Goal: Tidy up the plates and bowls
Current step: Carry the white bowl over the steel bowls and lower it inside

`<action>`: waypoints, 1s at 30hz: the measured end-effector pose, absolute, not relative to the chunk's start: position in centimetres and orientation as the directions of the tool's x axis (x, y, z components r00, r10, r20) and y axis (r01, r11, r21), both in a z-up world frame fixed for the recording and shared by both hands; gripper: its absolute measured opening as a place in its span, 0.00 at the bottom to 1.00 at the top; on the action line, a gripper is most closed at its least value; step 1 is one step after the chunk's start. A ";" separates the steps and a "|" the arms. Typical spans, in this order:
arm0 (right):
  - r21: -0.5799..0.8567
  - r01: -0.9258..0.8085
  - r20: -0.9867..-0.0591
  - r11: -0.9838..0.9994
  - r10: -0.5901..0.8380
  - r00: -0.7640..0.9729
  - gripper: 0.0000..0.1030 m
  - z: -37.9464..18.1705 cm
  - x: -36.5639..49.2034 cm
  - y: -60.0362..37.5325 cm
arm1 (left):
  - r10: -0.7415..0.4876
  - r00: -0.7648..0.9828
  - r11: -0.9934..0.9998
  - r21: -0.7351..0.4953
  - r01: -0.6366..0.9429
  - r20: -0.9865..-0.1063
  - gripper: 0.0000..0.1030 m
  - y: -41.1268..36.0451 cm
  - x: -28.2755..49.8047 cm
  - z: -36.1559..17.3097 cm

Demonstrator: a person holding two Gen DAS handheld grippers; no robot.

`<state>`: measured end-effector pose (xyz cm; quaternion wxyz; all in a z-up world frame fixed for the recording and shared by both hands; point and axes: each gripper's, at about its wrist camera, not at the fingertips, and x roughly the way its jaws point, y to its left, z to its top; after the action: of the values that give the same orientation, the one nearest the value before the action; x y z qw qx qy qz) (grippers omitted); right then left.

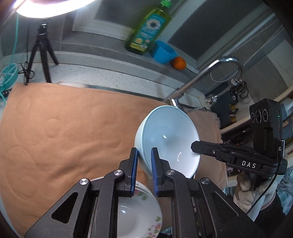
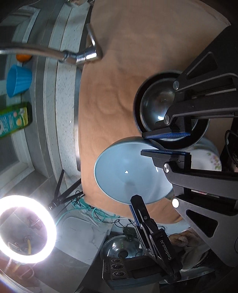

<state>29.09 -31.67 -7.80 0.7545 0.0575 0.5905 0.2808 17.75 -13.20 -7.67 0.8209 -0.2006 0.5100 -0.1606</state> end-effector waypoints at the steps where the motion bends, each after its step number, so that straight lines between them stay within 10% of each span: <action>1: 0.416 -0.354 -0.860 0.837 0.489 0.147 0.11 -7.8 28.9 -32.1 | -0.472 0.423 0.867 -0.494 0.065 -0.773 0.12 -13.8 17.7 -7.8; 30: 0.381 -0.284 -0.900 0.880 0.423 0.104 0.11 -13.0 26.7 -38.8 | -0.445 0.294 0.895 -0.434 0.106 -0.846 0.12 -21.5 17.2 -11.9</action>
<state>26.70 -38.78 -13.03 0.7408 0.0559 0.6255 0.2386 17.24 -21.46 -11.86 0.7904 -0.1495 0.5680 -0.1743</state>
